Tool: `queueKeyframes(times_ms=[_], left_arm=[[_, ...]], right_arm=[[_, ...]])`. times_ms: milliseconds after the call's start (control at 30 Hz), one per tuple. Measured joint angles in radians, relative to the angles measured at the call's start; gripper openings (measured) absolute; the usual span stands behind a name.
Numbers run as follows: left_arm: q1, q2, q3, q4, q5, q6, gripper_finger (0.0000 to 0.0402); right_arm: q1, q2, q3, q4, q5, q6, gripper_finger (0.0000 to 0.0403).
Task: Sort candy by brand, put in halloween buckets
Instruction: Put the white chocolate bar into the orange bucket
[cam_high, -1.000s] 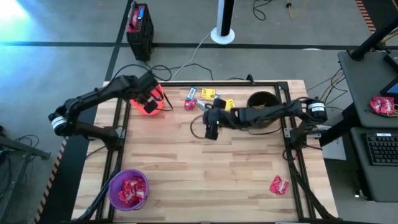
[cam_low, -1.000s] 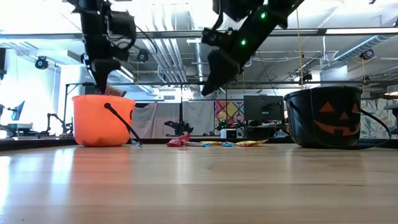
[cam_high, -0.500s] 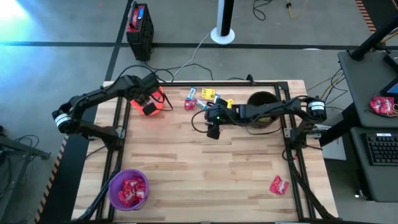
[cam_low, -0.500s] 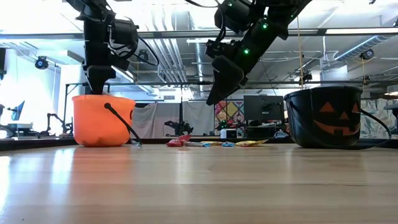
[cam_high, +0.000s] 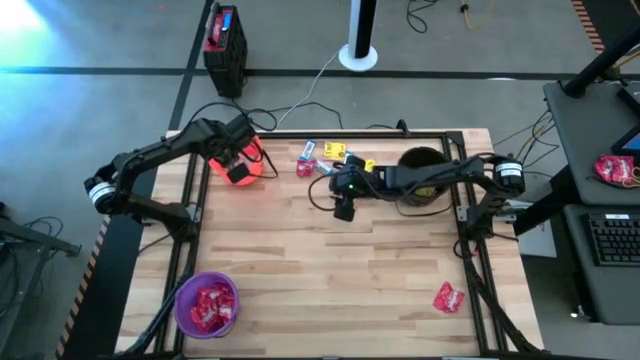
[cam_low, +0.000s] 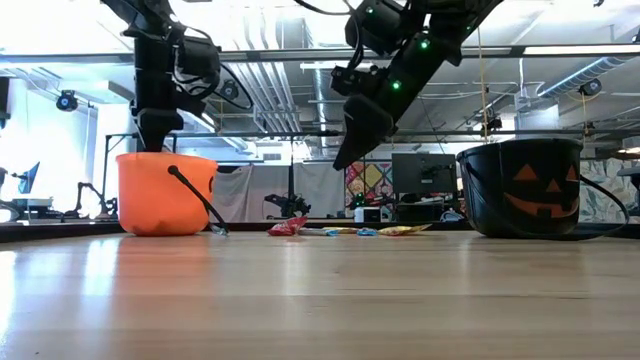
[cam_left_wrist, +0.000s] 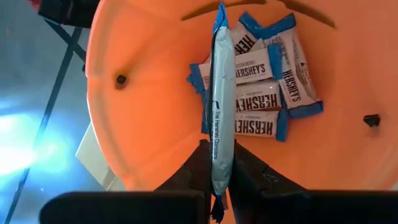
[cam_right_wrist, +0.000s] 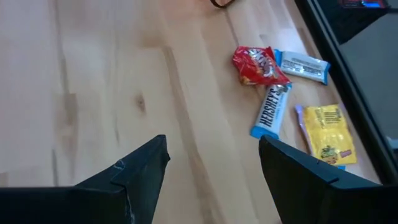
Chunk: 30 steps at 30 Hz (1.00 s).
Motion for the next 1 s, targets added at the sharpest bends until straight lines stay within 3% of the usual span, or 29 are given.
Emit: queueKeyframes(times_ms=[500, 733, 867, 1000], left_arm=[[0.005, -0.048, -0.001, -0.12, 0.0, 0.033, 0.0015], [0.008, -0.109, -0.001, 0.019, 0.011, 0.145, 0.0015], [0.009, -0.092, -0.001, 0.042, 0.069, 0.149, 0.0015], [0.009, -0.061, -0.001, 0.049, 0.061, 0.114, 0.0018]], right_arm=[[-0.094, 0.0, 0.0, 0.069, -0.001, -0.05, 0.0244], [-0.097, 0.0, 0.0, 0.099, -0.027, -0.074, 0.0244], [-0.097, 0.0, 0.0, 0.108, -0.028, -0.079, 0.0244], [-0.097, 0.0, 0.0, 0.107, -0.054, -0.075, 0.0244]])
